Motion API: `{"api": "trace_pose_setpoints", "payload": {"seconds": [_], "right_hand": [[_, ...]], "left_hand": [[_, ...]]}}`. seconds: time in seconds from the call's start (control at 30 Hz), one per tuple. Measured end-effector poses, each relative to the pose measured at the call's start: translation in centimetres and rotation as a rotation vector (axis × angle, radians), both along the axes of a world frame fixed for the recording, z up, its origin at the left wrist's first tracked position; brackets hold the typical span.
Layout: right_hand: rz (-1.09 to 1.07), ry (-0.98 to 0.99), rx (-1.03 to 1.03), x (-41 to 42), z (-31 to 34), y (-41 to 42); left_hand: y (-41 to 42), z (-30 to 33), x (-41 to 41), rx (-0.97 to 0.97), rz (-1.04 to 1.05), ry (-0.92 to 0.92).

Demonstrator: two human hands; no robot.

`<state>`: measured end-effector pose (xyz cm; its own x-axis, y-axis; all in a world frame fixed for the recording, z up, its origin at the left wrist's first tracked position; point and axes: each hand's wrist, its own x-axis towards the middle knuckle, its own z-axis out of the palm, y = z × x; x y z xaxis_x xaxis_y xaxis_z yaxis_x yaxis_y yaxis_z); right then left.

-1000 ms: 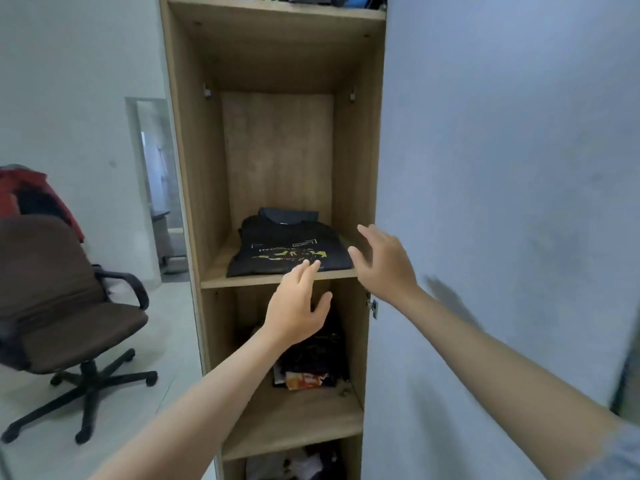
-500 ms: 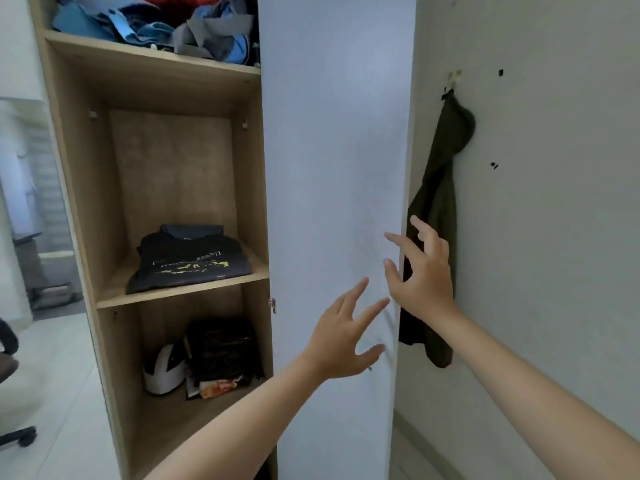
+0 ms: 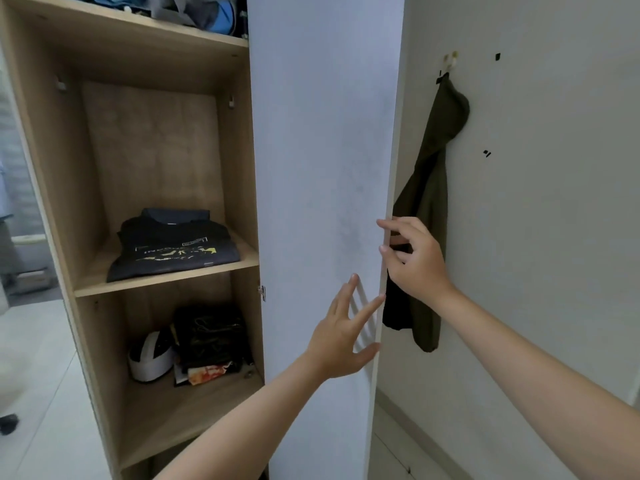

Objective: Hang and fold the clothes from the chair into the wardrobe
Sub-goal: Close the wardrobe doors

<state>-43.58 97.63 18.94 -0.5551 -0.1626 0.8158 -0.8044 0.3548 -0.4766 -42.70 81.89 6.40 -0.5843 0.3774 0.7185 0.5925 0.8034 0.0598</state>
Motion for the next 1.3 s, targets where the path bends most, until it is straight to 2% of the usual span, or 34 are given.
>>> {"api": "trace_pose_setpoints", "payload": {"seconds": [0.27, 0.4, 0.53, 0.7, 0.8, 0.93, 1.17, 1.3], "right_hand": [[0.243, 0.167, 0.01, 5.1, 0.1, -7.9], [0.37, 0.24, 0.041, 6.7, -0.2, -14.7], [0.369, 0.432, 0.109, 7.0, -0.5, -21.6], [0.429, 0.48, 0.328, 4.5, -1.5, -29.8], [0.375, 0.463, 0.484, 2.9, -2.3, -34.4], [0.306, 0.42, 0.566, 1.3, -2.6, -40.4], [0.123, 0.373, 0.692, -1.6, -2.6, -49.4], [0.062, 0.314, 0.755, -3.2, -2.7, -52.7]], "left_hand": [[-7.0, -2.0, 6.7, 0.203, -0.056, 0.121], [-13.4, -2.7, 10.5, 0.181, 0.137, 0.153], [-20.5, -3.3, 13.7, 0.117, 0.367, 0.061], [-29.0, -2.5, 16.0, 0.066, 0.453, -0.065], [-33.5, -2.2, 16.4, 0.036, 0.604, -0.081], [-39.5, -2.4, 15.2, -0.075, 0.855, -0.112], [-48.5, -1.8, 10.6, -0.124, 1.058, -0.146], [-51.3, -1.3, 7.9, -0.101, 1.101, -0.141]]}}
